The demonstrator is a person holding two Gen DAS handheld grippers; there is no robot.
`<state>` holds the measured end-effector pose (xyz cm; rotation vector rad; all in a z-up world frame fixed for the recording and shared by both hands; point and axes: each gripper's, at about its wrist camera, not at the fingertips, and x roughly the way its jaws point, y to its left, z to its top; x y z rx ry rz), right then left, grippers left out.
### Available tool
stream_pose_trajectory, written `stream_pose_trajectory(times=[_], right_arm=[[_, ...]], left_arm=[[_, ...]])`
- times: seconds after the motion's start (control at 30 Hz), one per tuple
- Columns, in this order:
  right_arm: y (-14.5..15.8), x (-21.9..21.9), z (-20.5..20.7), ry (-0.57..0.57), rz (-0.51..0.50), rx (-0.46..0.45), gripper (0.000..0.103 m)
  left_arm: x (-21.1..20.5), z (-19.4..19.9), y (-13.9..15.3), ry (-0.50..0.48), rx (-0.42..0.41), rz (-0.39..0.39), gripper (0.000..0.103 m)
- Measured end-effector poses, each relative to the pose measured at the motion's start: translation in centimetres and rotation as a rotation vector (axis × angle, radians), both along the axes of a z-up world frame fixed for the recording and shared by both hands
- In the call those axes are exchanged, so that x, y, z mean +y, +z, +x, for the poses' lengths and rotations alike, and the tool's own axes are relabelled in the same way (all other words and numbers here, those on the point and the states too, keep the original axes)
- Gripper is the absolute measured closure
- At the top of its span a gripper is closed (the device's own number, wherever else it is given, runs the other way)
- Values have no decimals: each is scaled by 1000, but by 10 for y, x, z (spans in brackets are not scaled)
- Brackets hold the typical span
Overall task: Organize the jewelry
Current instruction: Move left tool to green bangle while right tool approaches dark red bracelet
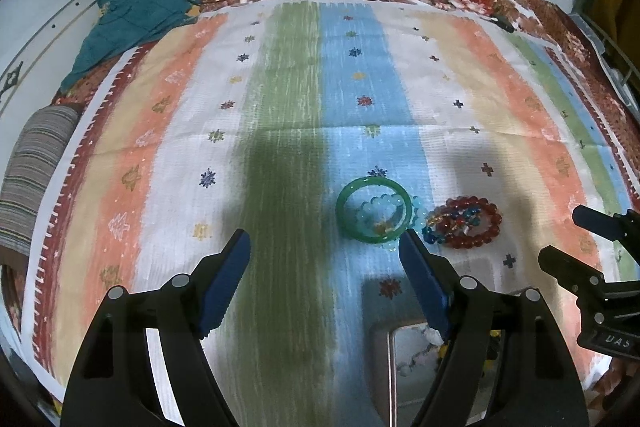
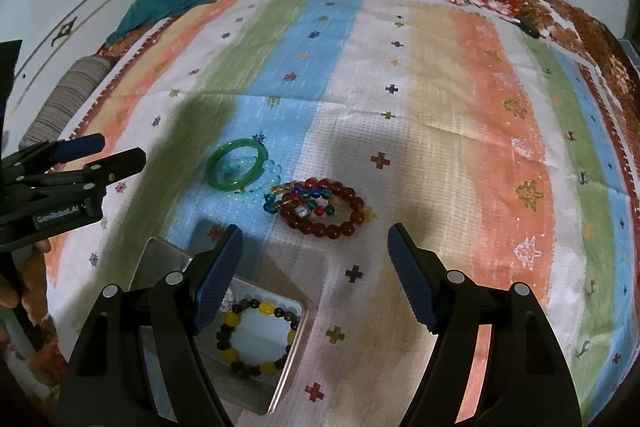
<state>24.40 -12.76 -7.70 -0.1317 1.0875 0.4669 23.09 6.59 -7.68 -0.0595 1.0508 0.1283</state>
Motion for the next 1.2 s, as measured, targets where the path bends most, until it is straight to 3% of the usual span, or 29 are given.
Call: stream_pose_trajectory(times=[0.13,0.43,0.6,1.07,1.13,1.2], right_arm=[[-5,-1,8,-5,41,41,28],[-20,7,22,6,12,62,28],[-26,12,29,26,12,72,28],[-47,34,45,78,-21,115,29],[-50,38,48,88,-22,124,37],[-52,40,50,95,-24,130,39]], left_arm=[[3,9,-7,1,12,6,27],[5,29,-22,-6,37,15,27],[9,39,-32,-4,62,-34,27],[15,59,-55,-23,121,-77,27],[17,61,-59,-22,130,-79,27],[18,64,-64,-25,142,-86,28]])
